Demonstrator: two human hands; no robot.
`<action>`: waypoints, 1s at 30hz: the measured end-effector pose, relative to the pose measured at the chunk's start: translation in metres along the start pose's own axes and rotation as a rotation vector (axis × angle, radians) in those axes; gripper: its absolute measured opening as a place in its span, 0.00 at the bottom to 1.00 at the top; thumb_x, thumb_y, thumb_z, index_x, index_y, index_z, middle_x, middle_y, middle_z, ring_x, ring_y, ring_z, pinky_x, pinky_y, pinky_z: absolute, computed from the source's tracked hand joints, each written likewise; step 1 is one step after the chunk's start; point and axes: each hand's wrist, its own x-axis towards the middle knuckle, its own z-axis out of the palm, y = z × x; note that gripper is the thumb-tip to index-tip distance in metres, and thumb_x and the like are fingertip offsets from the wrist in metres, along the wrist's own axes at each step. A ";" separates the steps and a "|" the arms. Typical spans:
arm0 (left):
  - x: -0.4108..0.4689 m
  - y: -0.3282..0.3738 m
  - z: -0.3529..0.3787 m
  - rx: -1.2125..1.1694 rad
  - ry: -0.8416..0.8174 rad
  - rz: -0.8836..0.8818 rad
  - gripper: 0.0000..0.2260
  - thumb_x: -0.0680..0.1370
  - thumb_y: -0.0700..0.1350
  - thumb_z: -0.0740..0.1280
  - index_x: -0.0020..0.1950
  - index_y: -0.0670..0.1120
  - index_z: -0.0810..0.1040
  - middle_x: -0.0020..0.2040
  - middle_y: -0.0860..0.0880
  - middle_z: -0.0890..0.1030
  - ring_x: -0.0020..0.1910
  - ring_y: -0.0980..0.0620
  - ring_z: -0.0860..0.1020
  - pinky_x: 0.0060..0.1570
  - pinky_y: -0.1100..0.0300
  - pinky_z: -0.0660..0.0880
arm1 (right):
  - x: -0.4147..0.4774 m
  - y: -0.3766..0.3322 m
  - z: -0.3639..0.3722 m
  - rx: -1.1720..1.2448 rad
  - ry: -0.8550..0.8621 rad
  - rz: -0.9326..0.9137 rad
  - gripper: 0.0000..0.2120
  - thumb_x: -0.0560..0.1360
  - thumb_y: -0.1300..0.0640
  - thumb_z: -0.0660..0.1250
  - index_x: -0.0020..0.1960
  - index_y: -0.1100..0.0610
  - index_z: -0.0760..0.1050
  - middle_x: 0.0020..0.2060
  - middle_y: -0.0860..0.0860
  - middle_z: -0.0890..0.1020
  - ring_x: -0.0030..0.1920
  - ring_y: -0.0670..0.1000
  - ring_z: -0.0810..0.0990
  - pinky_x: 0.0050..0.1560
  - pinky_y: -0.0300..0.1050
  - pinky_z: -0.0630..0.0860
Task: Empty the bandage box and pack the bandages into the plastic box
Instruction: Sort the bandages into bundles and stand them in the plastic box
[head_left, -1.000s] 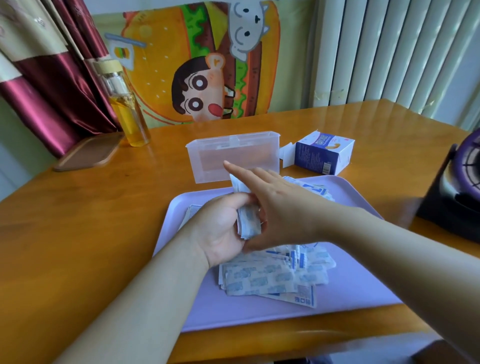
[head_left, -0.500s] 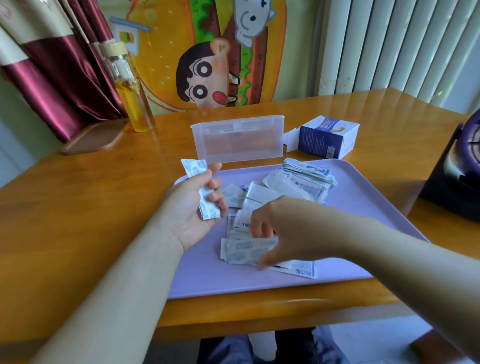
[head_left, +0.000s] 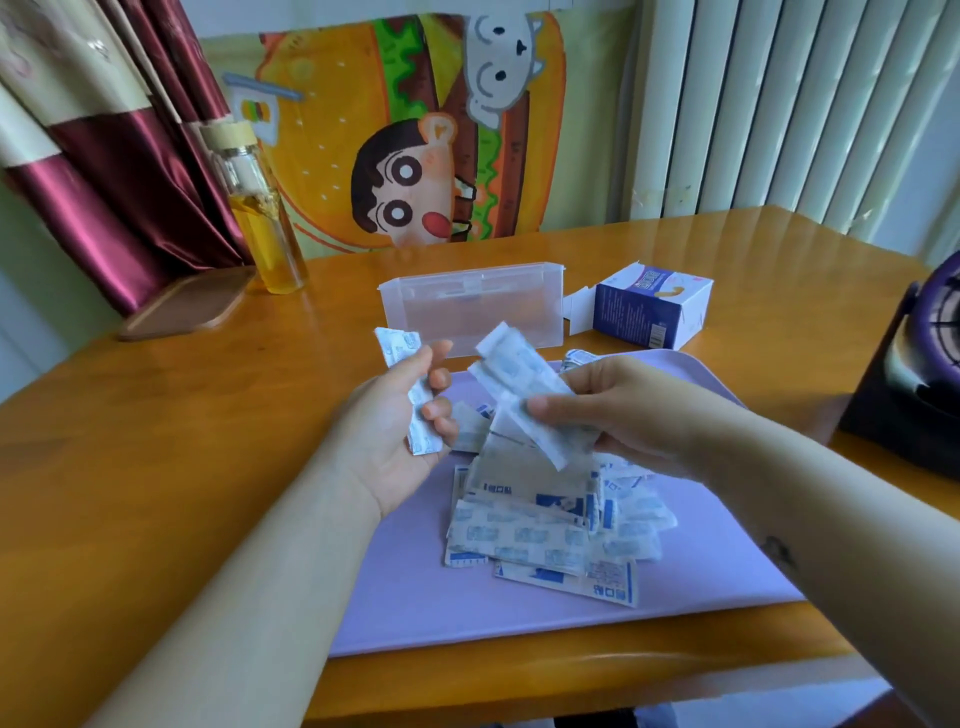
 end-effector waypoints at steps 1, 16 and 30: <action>0.003 -0.001 0.003 0.028 -0.017 -0.005 0.08 0.80 0.49 0.61 0.47 0.47 0.76 0.33 0.52 0.69 0.22 0.59 0.62 0.23 0.69 0.62 | 0.002 -0.002 0.000 0.143 -0.027 0.018 0.07 0.71 0.58 0.69 0.38 0.58 0.83 0.38 0.55 0.83 0.40 0.50 0.79 0.48 0.45 0.77; 0.021 -0.014 0.024 0.165 -0.007 -0.027 0.06 0.79 0.40 0.63 0.50 0.40 0.79 0.33 0.46 0.72 0.23 0.57 0.67 0.24 0.67 0.63 | 0.021 0.005 -0.001 0.484 0.020 0.036 0.12 0.80 0.59 0.58 0.53 0.64 0.78 0.45 0.55 0.82 0.42 0.47 0.79 0.42 0.37 0.74; 0.015 -0.022 0.031 0.081 -0.094 -0.036 0.13 0.79 0.49 0.62 0.58 0.44 0.78 0.30 0.54 0.76 0.26 0.59 0.63 0.24 0.70 0.62 | 0.021 0.011 0.004 0.506 0.081 -0.060 0.10 0.79 0.61 0.59 0.48 0.66 0.76 0.41 0.59 0.83 0.41 0.52 0.82 0.45 0.40 0.76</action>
